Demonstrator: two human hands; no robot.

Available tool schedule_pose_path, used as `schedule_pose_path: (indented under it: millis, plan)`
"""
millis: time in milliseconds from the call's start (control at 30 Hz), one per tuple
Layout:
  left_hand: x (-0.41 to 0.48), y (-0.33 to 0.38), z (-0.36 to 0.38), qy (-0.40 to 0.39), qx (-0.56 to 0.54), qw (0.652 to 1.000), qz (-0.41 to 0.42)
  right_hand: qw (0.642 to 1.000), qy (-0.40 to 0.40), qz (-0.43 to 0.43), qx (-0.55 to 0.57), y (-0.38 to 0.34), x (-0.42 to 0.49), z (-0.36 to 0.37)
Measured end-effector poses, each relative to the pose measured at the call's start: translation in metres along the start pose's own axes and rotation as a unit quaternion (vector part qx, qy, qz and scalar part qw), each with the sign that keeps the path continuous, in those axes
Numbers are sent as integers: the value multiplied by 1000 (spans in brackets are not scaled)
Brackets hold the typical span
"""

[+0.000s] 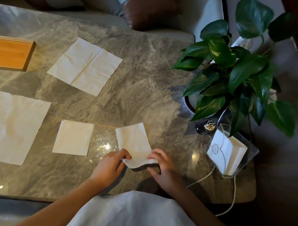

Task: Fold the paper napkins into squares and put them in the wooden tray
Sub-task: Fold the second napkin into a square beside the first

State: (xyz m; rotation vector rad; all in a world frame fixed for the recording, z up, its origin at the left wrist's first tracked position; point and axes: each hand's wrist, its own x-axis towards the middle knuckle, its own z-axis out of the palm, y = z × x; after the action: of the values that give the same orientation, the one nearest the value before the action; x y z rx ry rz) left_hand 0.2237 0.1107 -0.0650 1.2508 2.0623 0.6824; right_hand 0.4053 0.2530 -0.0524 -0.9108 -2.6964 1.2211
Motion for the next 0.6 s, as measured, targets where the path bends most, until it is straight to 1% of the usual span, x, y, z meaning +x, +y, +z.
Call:
schedule_pose_path:
  millis: [67,167,267,367,433,500,600]
  plan:
    - [-3,5,1,-13,0,1000,9,999,32,-7,13,-4,3,-1]
    - [-4,7,2,4,11,1000,9,998,46,25,-23,-5,3,0]
    - [-2,4,2,19,19,999,-25,997,29,64,-42,-2,2,3]
    - [-1,5,5,1,22,998,-52,987,17,160,10,4,5,7]
    - [0,7,7,0,21,998,-61,977,16,207,47,6,6,8]
    - [3,8,8,1,28,998,-65,972,16,226,67,8,7,9]
    - [6,8,10,1,33,997,-71,971,15,231,63,10,6,9]
